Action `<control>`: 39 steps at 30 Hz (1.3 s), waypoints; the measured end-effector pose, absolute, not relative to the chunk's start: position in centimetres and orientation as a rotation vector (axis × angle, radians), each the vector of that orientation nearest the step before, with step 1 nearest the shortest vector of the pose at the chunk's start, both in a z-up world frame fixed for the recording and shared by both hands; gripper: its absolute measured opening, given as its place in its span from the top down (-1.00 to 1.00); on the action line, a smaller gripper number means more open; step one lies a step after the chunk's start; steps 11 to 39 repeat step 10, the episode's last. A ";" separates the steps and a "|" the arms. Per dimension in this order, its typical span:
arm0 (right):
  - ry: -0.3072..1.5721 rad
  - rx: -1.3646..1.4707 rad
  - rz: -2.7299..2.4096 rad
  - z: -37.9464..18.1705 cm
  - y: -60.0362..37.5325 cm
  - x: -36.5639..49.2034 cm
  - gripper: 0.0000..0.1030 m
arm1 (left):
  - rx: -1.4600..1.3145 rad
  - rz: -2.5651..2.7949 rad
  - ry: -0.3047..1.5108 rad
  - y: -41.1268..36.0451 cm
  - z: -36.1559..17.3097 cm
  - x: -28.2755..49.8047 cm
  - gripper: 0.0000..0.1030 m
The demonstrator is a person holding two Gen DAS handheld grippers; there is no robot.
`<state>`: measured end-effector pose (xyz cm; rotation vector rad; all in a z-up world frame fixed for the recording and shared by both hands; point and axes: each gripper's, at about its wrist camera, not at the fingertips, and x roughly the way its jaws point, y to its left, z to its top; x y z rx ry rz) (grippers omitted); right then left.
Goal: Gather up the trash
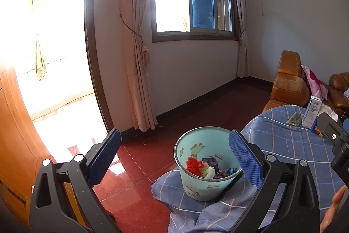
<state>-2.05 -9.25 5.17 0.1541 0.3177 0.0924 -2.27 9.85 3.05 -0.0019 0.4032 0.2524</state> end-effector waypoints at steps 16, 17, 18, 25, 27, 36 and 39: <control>0.338 0.168 0.053 4.5 -10.1 -1.6 -0.91 | 0.021 0.258 0.402 9.5 2.7 -2.1 -0.88; 0.338 0.168 0.053 4.5 -10.1 -1.6 -0.91 | 0.021 0.258 0.402 9.5 2.7 -2.1 -0.88; 0.338 0.168 0.053 4.5 -10.1 -1.6 -0.91 | 0.021 0.258 0.402 9.5 2.7 -2.1 -0.88; 0.338 0.168 0.053 4.5 -10.1 -1.6 -0.91 | 0.021 0.258 0.402 9.5 2.7 -2.1 -0.88; 0.338 0.168 0.053 4.5 -10.1 -1.6 -0.91 | 0.021 0.258 0.402 9.5 2.7 -2.1 -0.88; 0.338 0.168 0.053 4.5 -10.1 -1.6 -0.91 | 0.021 0.258 0.402 9.5 2.7 -2.1 -0.88; 0.338 0.168 0.053 4.5 -10.1 -1.6 -0.91 | 0.021 0.258 0.402 9.5 2.7 -2.1 -0.88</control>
